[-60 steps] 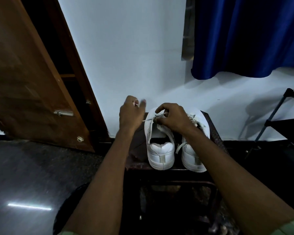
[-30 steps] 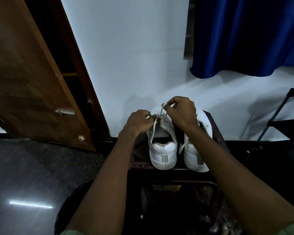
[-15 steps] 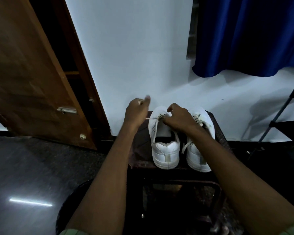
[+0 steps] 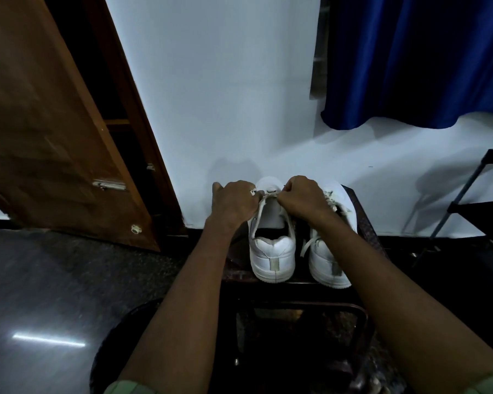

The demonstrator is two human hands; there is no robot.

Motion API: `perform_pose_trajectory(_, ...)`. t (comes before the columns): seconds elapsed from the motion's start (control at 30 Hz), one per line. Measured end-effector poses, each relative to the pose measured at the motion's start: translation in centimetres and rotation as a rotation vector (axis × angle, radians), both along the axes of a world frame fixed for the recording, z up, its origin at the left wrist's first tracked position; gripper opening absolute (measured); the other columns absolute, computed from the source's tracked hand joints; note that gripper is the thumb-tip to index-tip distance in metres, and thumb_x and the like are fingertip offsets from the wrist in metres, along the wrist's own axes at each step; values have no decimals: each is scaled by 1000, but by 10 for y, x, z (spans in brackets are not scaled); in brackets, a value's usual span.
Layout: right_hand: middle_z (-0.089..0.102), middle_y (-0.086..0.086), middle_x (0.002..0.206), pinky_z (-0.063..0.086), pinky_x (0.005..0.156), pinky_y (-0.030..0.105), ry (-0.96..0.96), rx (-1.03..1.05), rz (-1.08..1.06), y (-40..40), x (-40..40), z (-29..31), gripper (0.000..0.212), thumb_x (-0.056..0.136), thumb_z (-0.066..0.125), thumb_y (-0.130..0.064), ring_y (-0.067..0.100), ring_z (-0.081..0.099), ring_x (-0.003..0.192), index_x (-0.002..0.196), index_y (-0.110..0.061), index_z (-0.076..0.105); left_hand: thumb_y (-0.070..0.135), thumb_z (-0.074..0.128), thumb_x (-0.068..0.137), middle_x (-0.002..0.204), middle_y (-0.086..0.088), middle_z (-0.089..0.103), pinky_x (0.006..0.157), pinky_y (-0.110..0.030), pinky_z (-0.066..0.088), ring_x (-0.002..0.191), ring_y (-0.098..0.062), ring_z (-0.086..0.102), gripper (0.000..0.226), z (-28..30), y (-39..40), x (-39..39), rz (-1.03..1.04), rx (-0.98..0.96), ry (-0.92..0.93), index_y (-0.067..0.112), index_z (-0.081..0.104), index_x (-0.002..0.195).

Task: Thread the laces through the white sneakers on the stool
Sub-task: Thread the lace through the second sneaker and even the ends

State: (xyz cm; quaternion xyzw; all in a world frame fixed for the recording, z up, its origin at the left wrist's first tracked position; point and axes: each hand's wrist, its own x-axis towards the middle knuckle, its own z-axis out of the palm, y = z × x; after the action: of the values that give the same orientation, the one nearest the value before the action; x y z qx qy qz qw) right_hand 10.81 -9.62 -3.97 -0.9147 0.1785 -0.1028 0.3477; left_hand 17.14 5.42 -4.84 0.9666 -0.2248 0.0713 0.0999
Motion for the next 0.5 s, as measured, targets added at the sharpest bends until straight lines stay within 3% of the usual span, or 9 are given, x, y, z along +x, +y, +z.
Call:
perform_pose_trajectory(0.13, 72, 14, 82, 51, 69, 35, 1, -14, 12, 1, 0, 0, 19, 79, 66, -19, 33, 68, 85, 85, -2, 71, 55, 47, 104, 106, 3, 73, 88, -41, 24, 107, -25, 61, 44, -1, 6, 6, 58, -182, 161, 25, 78, 97)
perform_pose_trajectory(0.23, 75, 12, 88, 51, 75, 34, -52, 25, -26, -1, 3, 2, 25, 89, 67, -25, 30, 68, 87, 88, -2, 75, 55, 51, 101, 63, 14, 62, 86, -39, 31, 76, -24, 58, 53, -4, 10, 11, 81, -459, 319, 27, 64, 59)
perform_pose_trajectory(0.3, 76, 11, 96, 52, 83, 35, -44, 11, -50, -8, 5, 3, 26, 95, 60, -23, 31, 68, 96, 91, -6, 78, 52, 53, 101, 46, 17, 49, 81, -37, 38, 62, -20, 50, 56, -4, 12, 11, 47, -601, 407, 30, 59, 50)
perform_pose_trajectory(0.4, 77, 8, 98, 57, 90, 41, 28, -29, 20, -13, 4, 1, 21, 95, 64, -24, 30, 70, 98, 90, -11, 80, 43, 55, 102, 75, 11, 76, 92, -47, 58, 84, -22, 74, 41, -3, 13, 7, 7, -754, 506, 22, 78, 75)
perform_pose_trajectory(0.5, 77, 9, 85, 59, 83, 41, 36, 0, 41, -11, 2, 2, 41, 93, 70, -47, 26, 71, 85, 85, -9, 78, 31, 52, 106, 88, -2, 81, 98, -49, 58, 91, -19, 77, 37, -4, 11, 8, 21, -819, 562, 6, 78, 95)
